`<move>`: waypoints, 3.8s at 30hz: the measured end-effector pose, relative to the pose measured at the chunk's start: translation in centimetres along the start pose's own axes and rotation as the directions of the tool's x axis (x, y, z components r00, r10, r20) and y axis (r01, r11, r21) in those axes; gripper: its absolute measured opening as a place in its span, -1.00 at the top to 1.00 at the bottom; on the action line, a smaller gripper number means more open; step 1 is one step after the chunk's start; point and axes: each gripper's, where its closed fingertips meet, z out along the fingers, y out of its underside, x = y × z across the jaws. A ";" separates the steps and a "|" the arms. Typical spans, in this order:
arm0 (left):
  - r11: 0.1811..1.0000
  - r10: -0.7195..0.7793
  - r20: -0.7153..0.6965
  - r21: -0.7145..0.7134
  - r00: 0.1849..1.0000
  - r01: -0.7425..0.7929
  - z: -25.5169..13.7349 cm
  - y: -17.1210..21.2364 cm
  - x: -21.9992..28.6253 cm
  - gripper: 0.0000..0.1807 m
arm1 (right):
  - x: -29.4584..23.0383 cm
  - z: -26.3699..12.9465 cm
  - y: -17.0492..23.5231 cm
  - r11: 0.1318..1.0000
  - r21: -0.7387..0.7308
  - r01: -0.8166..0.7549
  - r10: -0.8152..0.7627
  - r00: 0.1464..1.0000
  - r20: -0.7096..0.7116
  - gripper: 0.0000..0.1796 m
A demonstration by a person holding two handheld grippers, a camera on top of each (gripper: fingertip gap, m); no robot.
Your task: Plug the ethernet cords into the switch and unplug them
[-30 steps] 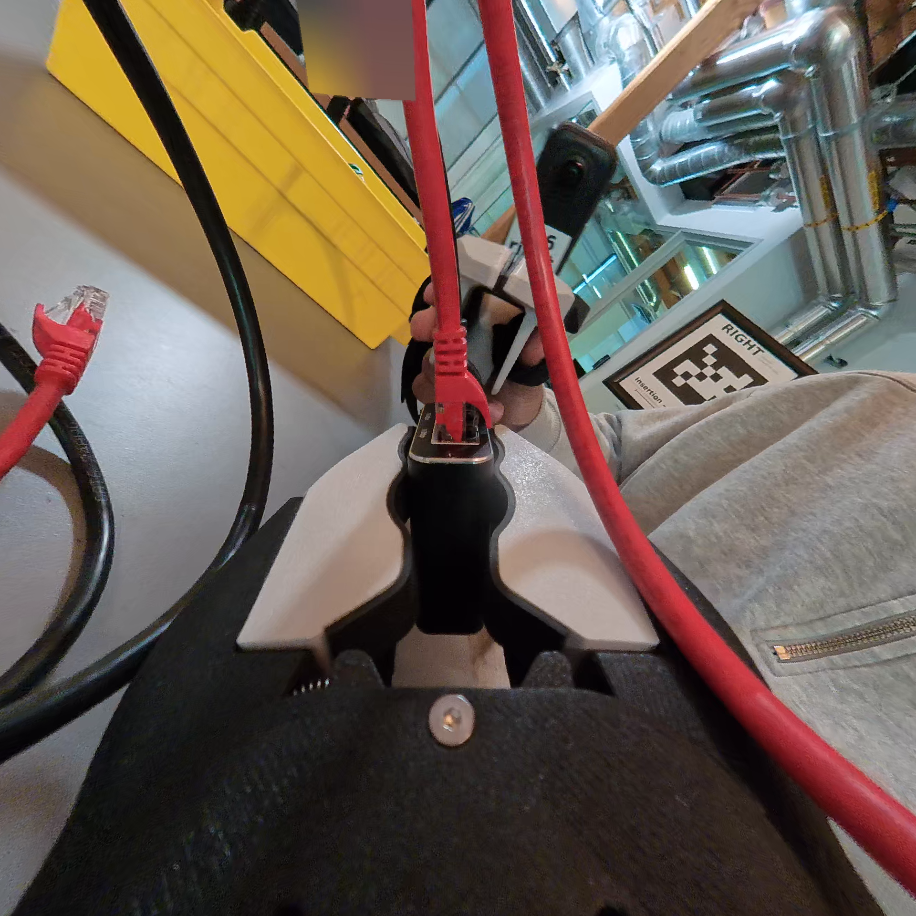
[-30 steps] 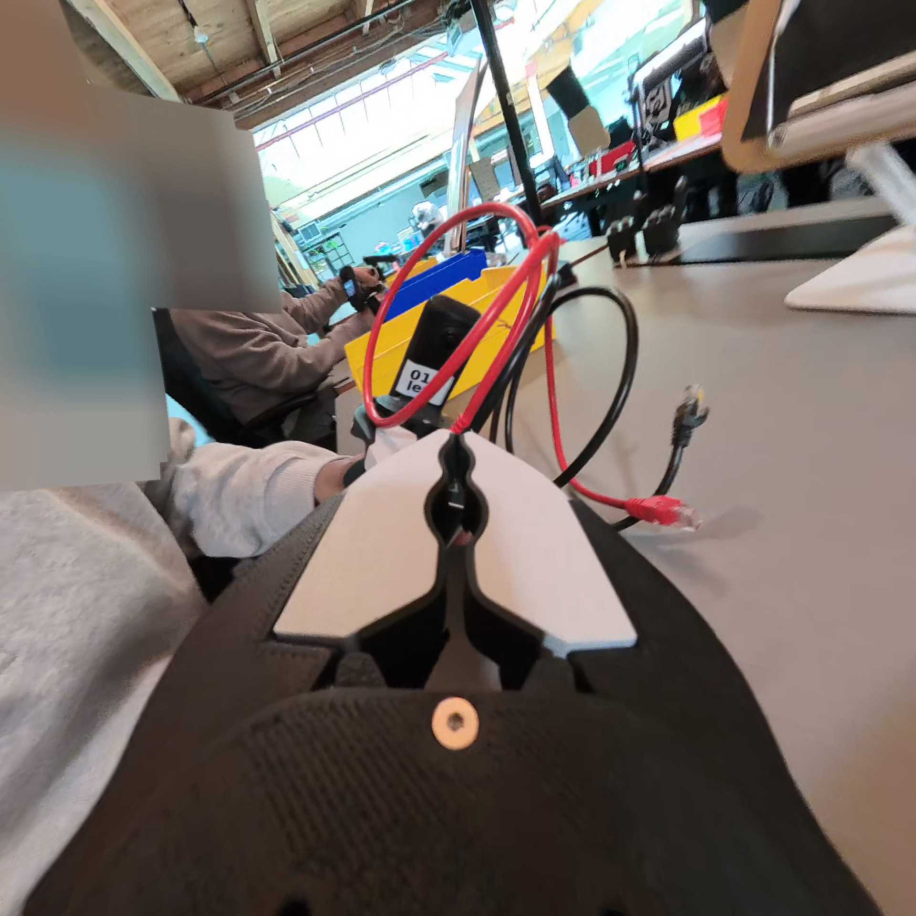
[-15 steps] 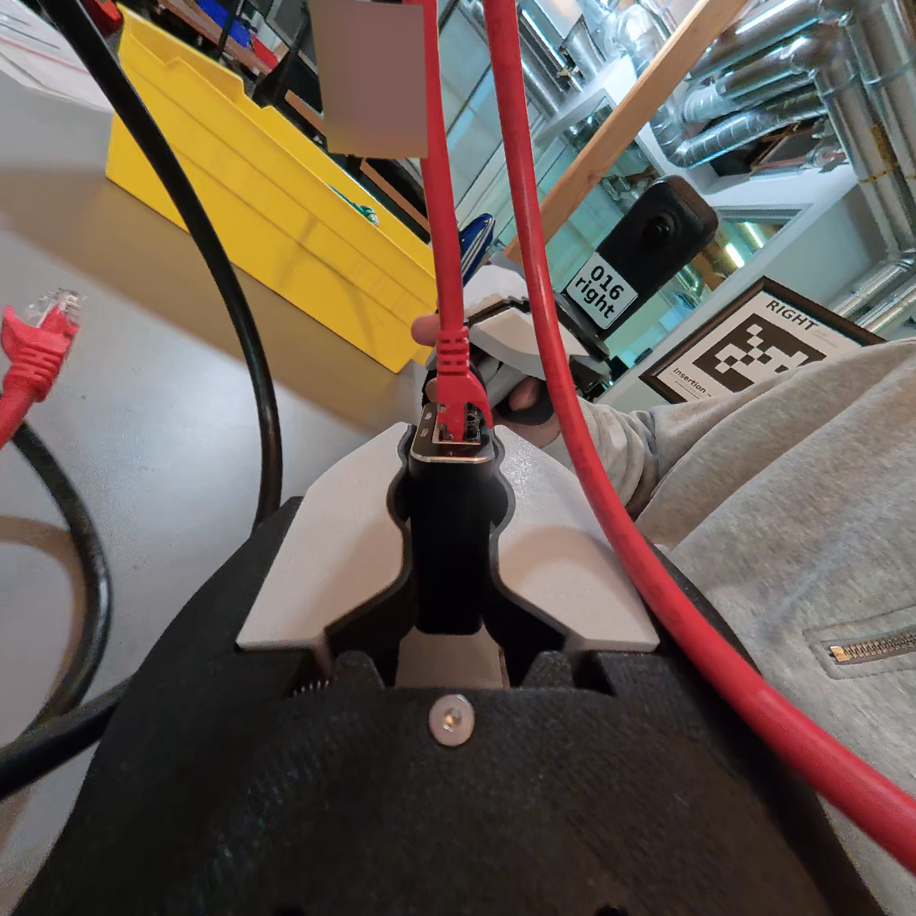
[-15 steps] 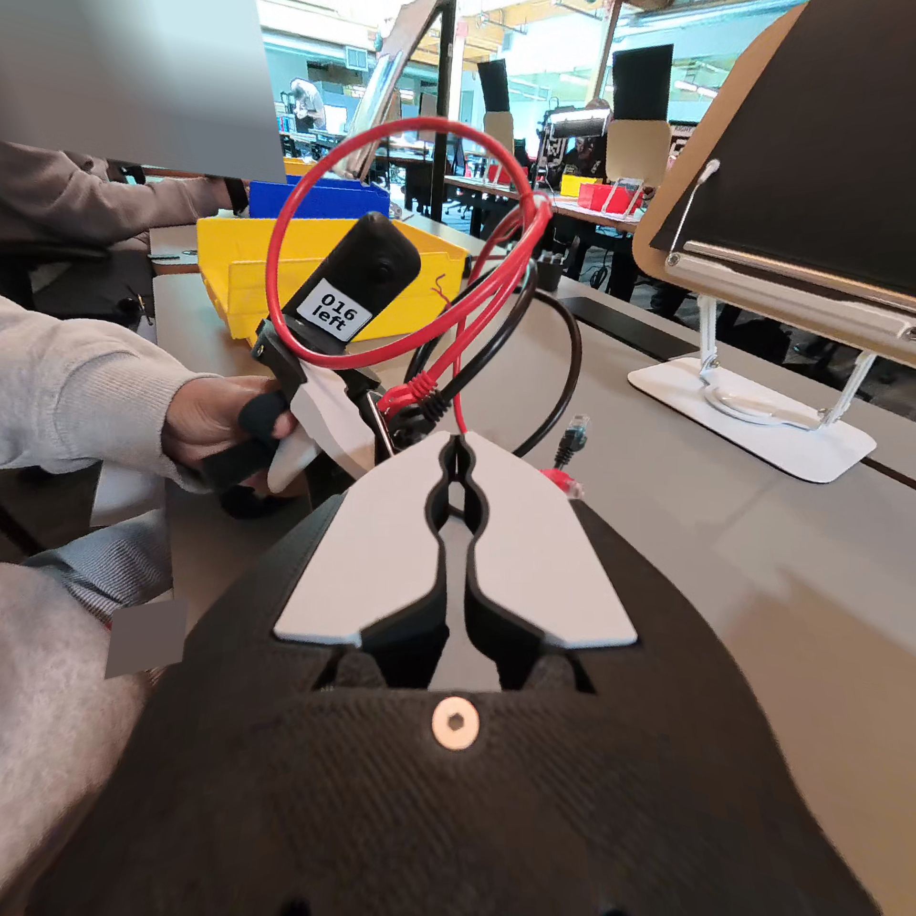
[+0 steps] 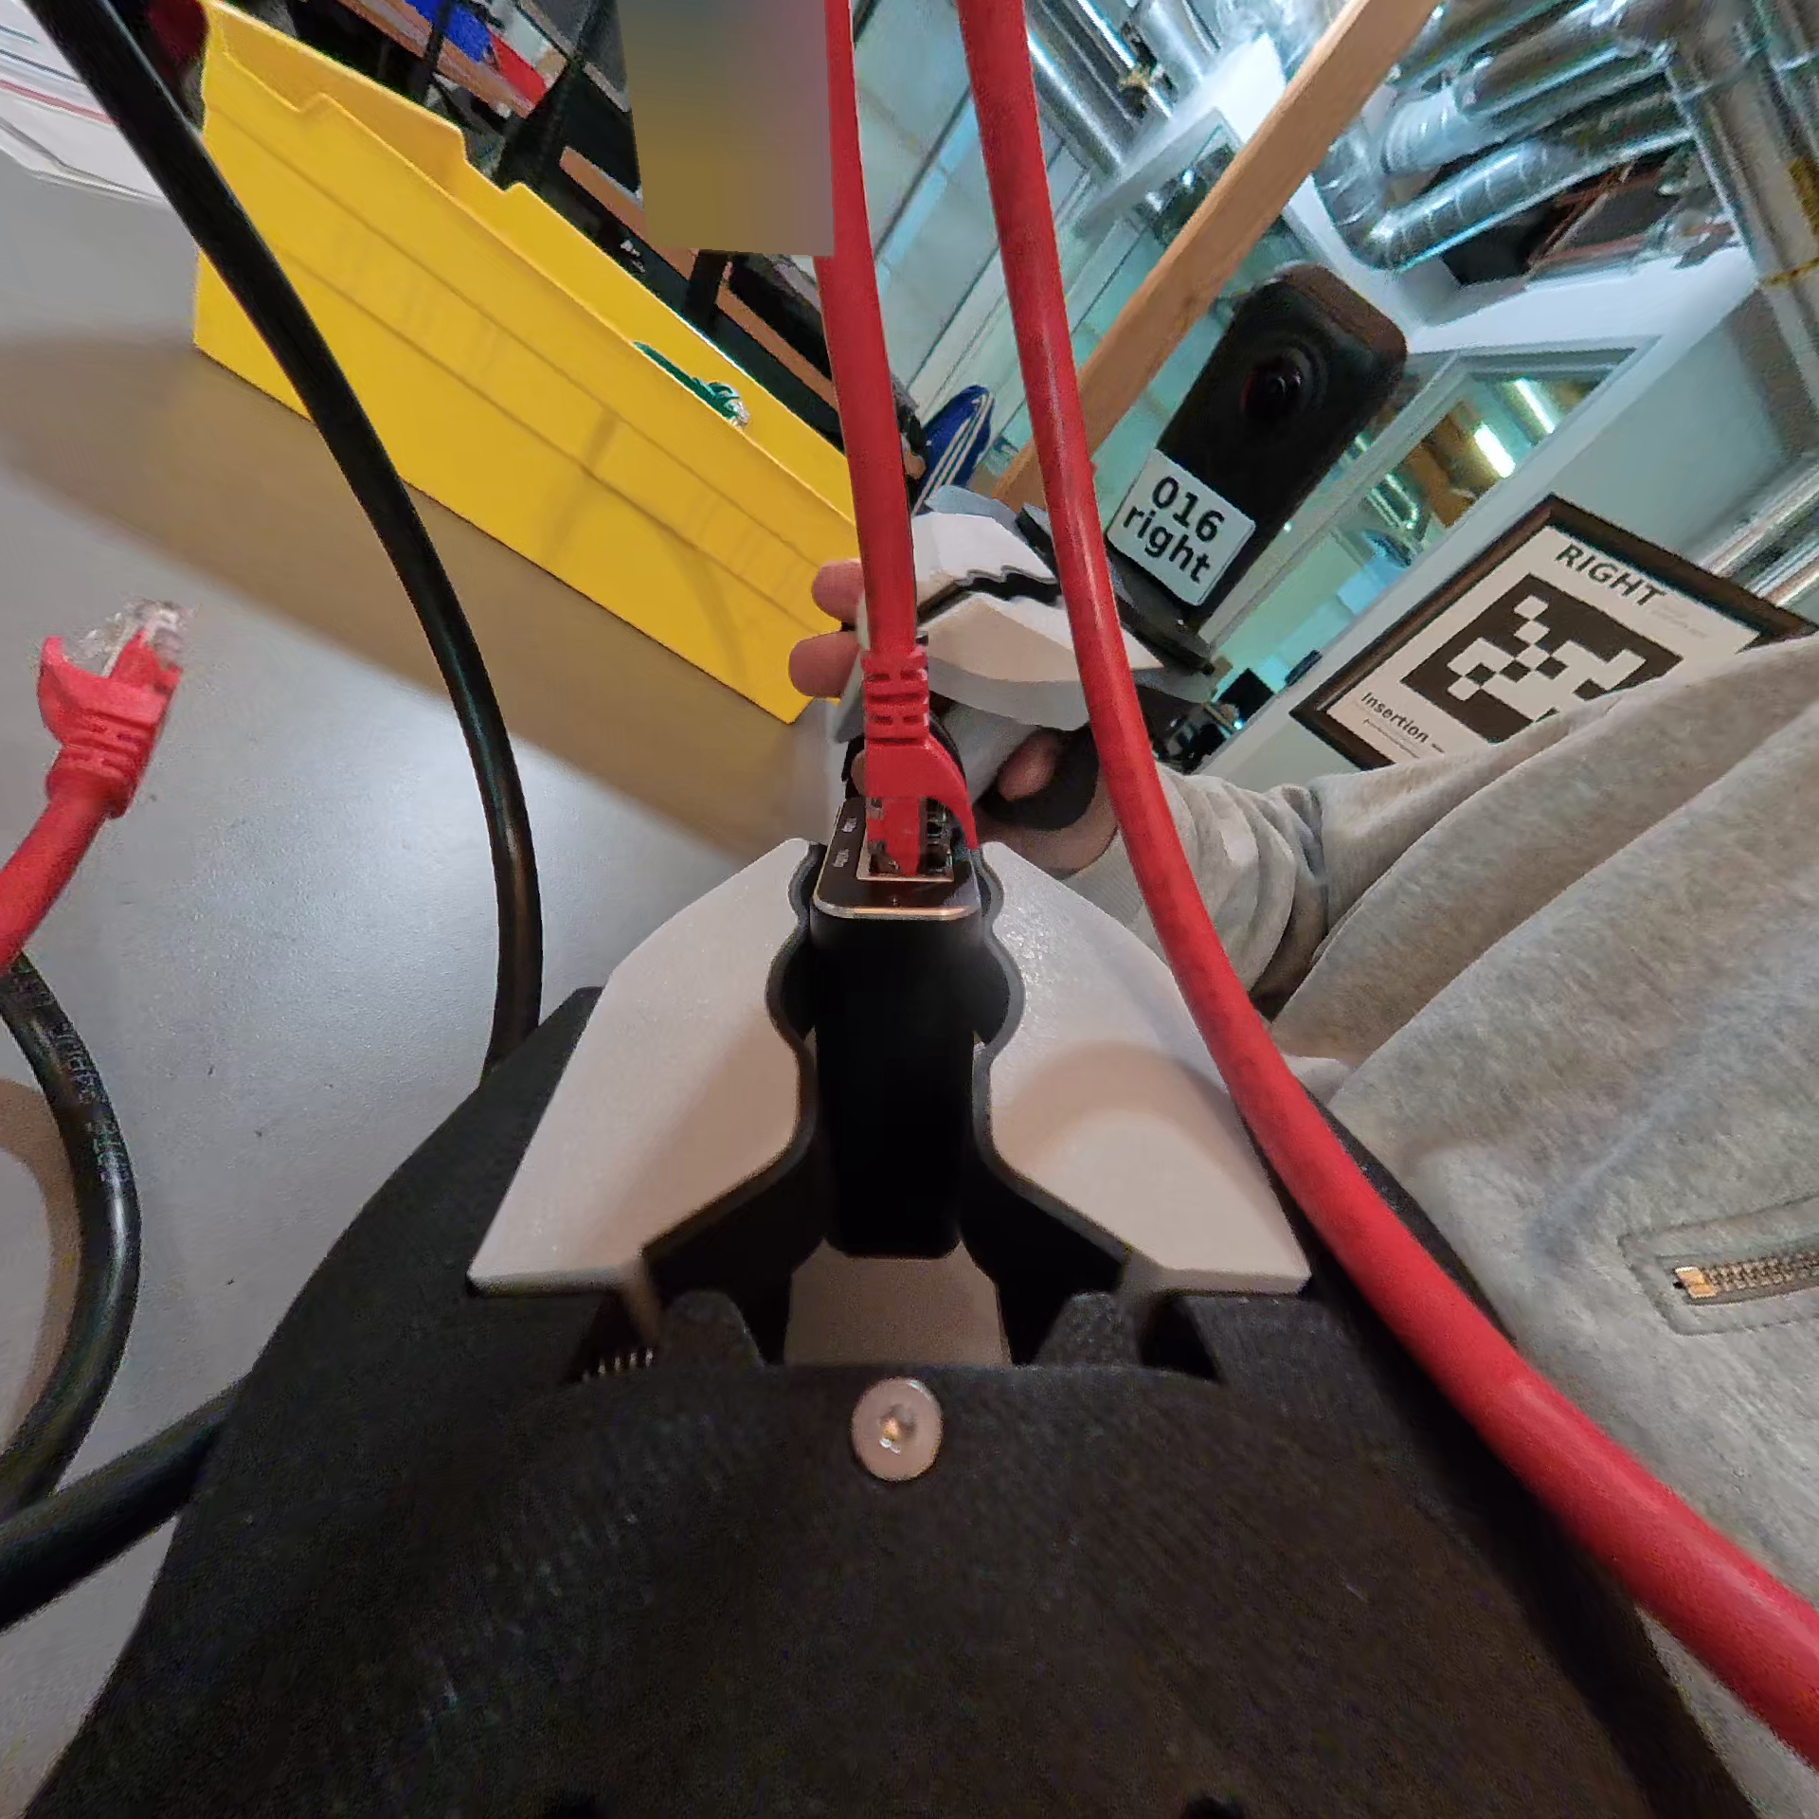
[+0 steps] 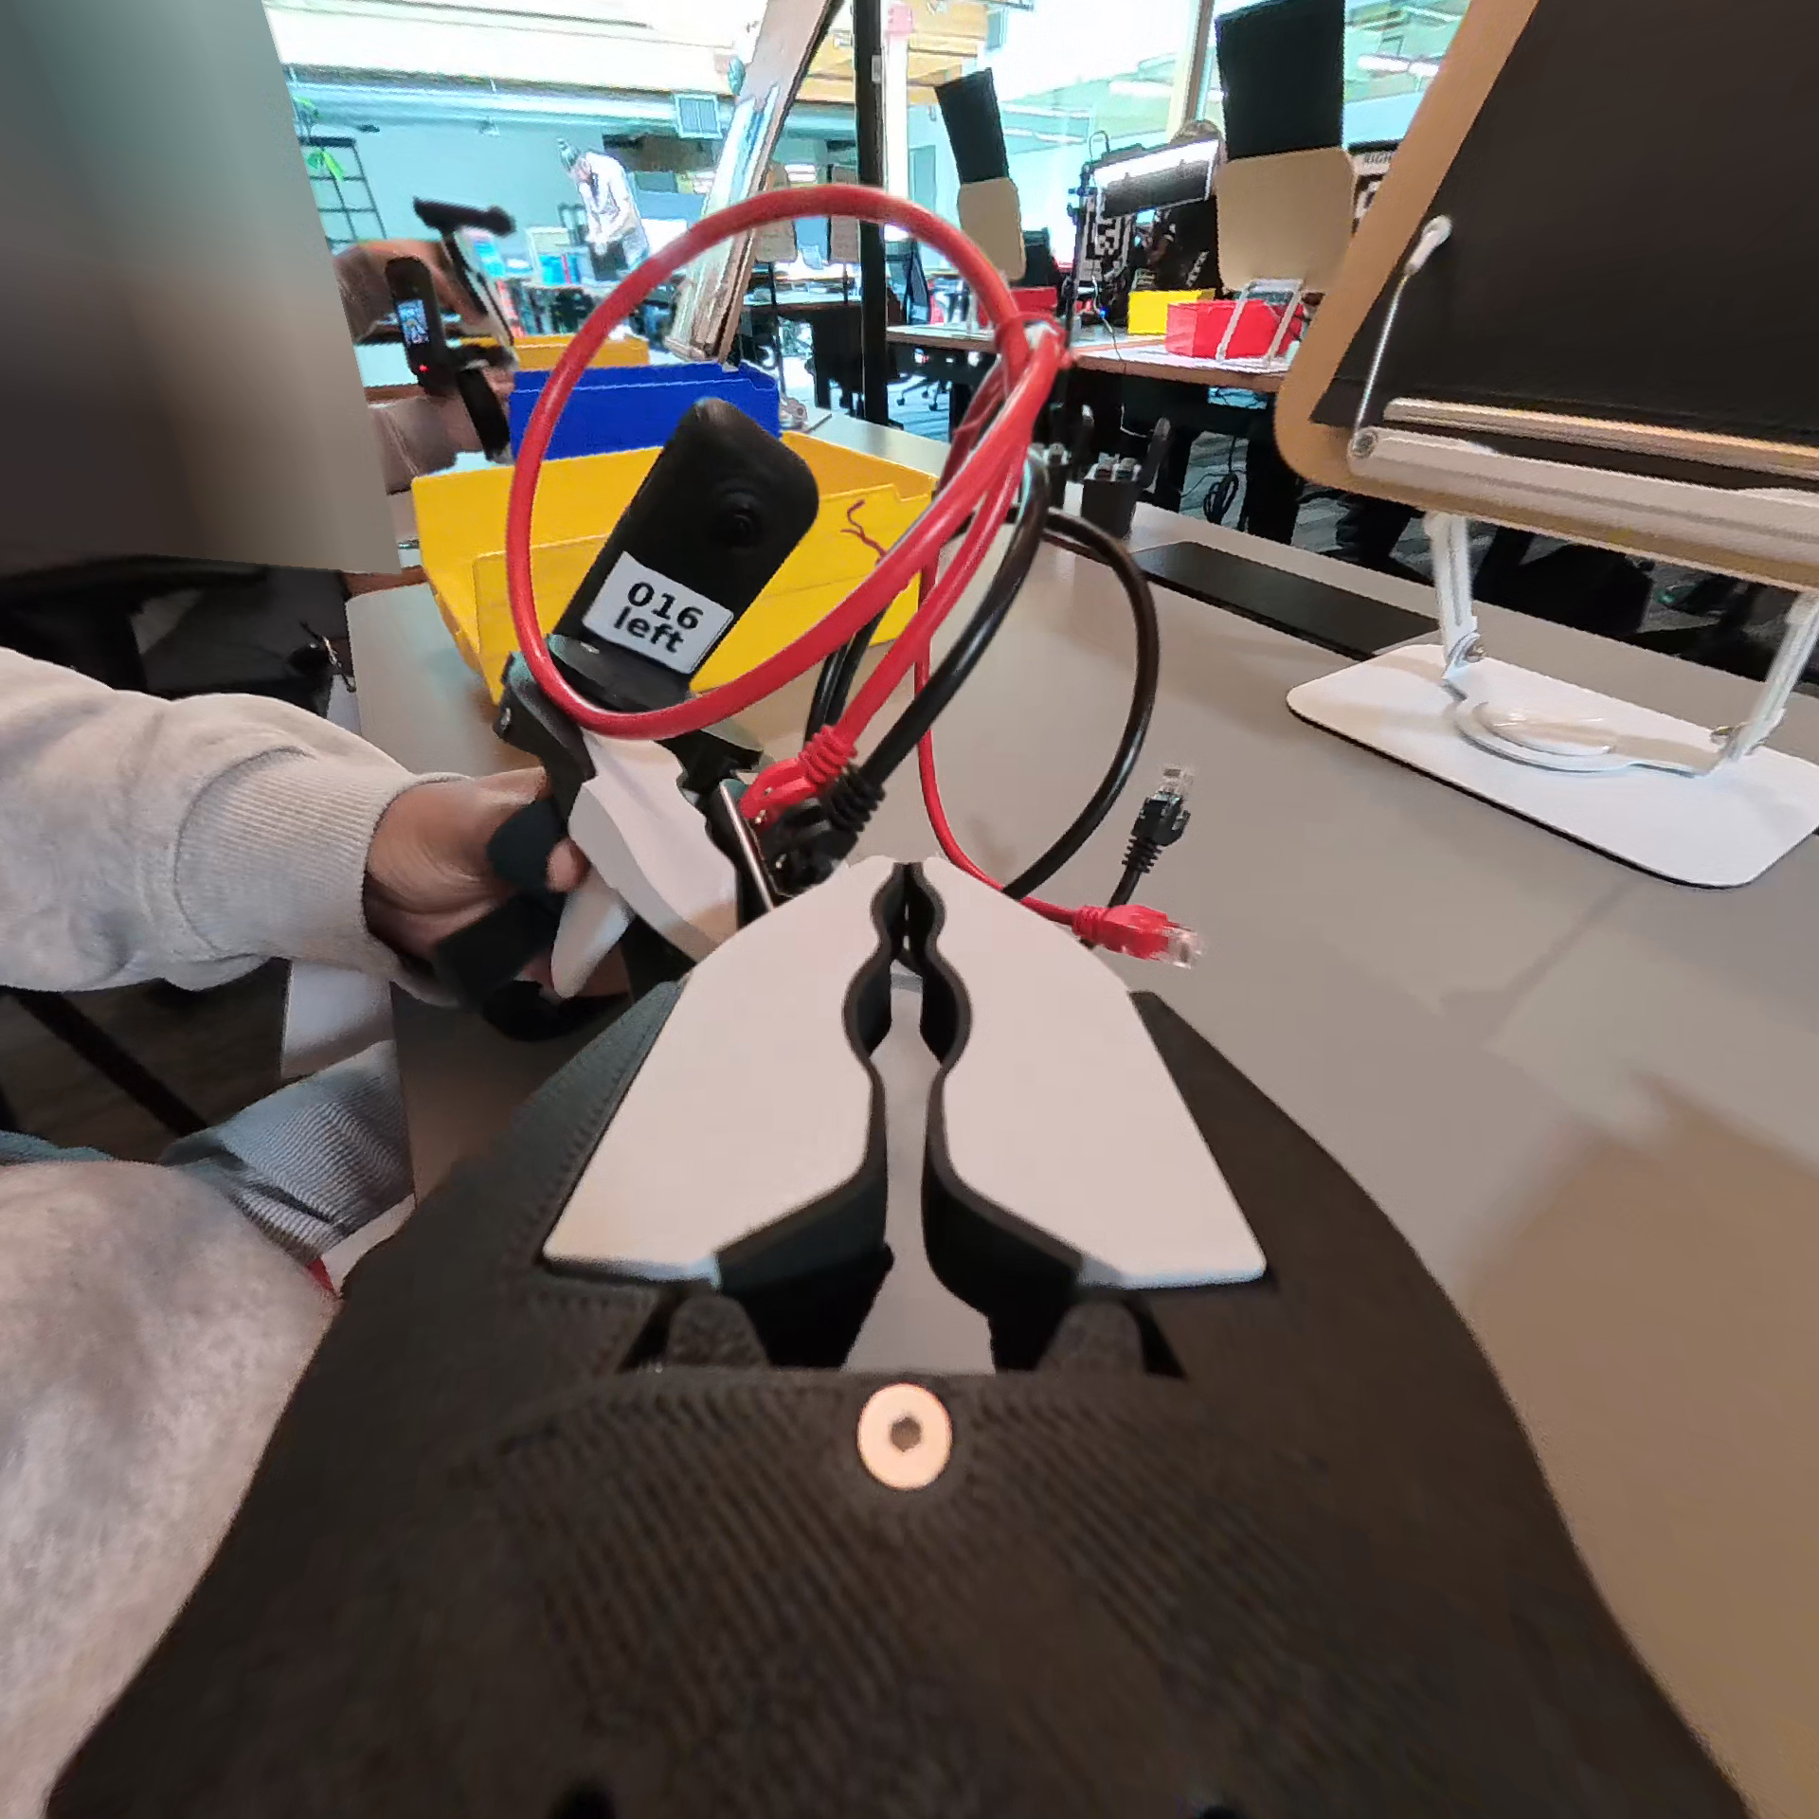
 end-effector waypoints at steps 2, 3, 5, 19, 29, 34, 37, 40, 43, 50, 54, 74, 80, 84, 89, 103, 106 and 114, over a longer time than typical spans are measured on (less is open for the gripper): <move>1.000 0.012 0.002 -0.020 1.000 -0.011 0.2 0.3 0.0 0.70 | 0.4 0.0 0.3 1.000 -0.005 -0.002 0.002 1.000 -0.017 1.00; 1.000 0.009 -0.006 -0.027 1.000 -0.009 0.3 0.4 0.1 0.70 | 0.6 0.0 0.3 1.000 -0.005 -0.006 0.006 1.000 -0.023 1.00; 1.000 0.007 -0.004 -0.022 1.000 -0.007 0.4 0.6 0.1 0.70 | 0.8 0.0 0.4 1.000 0.000 -0.009 0.009 0.999 -0.031 1.00; 1.000 -0.004 -0.002 -0.008 1.000 0.004 0.5 0.6 0.1 0.71 | -1.1 -0.2 0.6 0.991 0.025 -0.130 0.121 0.967 0.224 0.75; 0.999 -0.006 -0.066 -0.043 0.998 0.004 0.9 1.3 1.0 0.70 | -3.2 0.4 1.2 0.968 -0.039 -0.249 0.247 0.907 0.340 0.77; 0.998 -0.001 -0.075 -0.060 0.997 -0.003 1.0 1.5 1.2 0.70 | -3.3 0.3 1.2 0.958 -0.057 -0.281 0.282 0.888 0.363 0.81; 0.997 -0.004 -0.076 -0.072 0.997 -0.001 1.0 1.6 1.1 0.70 | -3.3 0.3 1.3 0.959 -0.069 -0.276 0.282 0.887 0.365 0.81; 0.996 -0.001 -0.071 -0.084 0.998 -0.005 1.1 1.8 1.1 0.70 | -3.3 0.3 1.4 0.957 -0.076 -0.281 0.289 0.884 0.367 0.81; 0.996 0.000 -0.070 -0.091 0.998 -0.006 1.1 1.9 1.1 0.70 | -3.3 0.3 1.5 0.956 -0.084 -0.282 0.293 0.882 0.370 0.81; 0.995 -0.007 -0.068 -0.102 0.998 0.000 1.1 2.1 1.0 0.70 | -3.3 0.3 1.6 0.957 -0.096 -0.275 0.290 0.880 0.377 0.81; 0.994 -0.014 -0.067 -0.108 0.998 0.006 1.1 2.2 0.9 0.70 | -3.1 0.2 1.4 0.950 -0.090 -0.300 0.311 0.869 0.384 0.79; 0.992 -0.020 -0.067 -0.125 0.998 0.011 1.1 2.5 0.8 0.70 | -3.3 0.4 1.9 0.952 -0.116 -0.284 0.306 0.869 0.388 0.80; 0.991 -0.022 -0.066 -0.131 0.998 0.013 1.2 2.6 0.8 0.70 | -3.3 0.3 2.0 0.956 -0.118 -0.267 0.292 0.873 0.390 0.81; 0.991 -0.020 -0.065 -0.135 0.998 0.011 1.2 2.6 0.8 0.70 | -3.4 0.3 2.1 0.958 -0.122 -0.260 0.287 0.871 0.398 0.81; 0.990 -0.017 -0.064 -0.139 0.998 0.008 1.2 2.7 0.8 0.70 | -3.5 0.3 2.1 0.960 -0.127 -0.250 0.280 0.871 0.403 0.82; 0.990 -0.090 -0.063 -0.113 0.994 0.083 1.1 2.3 1.0 0.70 | -3.3 0.5 2.0 0.971 -0.112 -0.211 0.238 0.899 0.368 0.83; 0.988 -0.131 -0.083 -0.097 0.988 0.123 1.2 2.1 1.1 0.70 | -3.2 0.6 1.9 0.974 -0.104 -0.203 0.227 0.909 0.351 0.83; 0.968 -0.249 -0.173 -0.061 0.953 0.242 1.6 1.3 2.1 0.69 | -2.9 0.6 0.9 0.984 -0.060 -0.166 0.177 0.931 0.320 0.83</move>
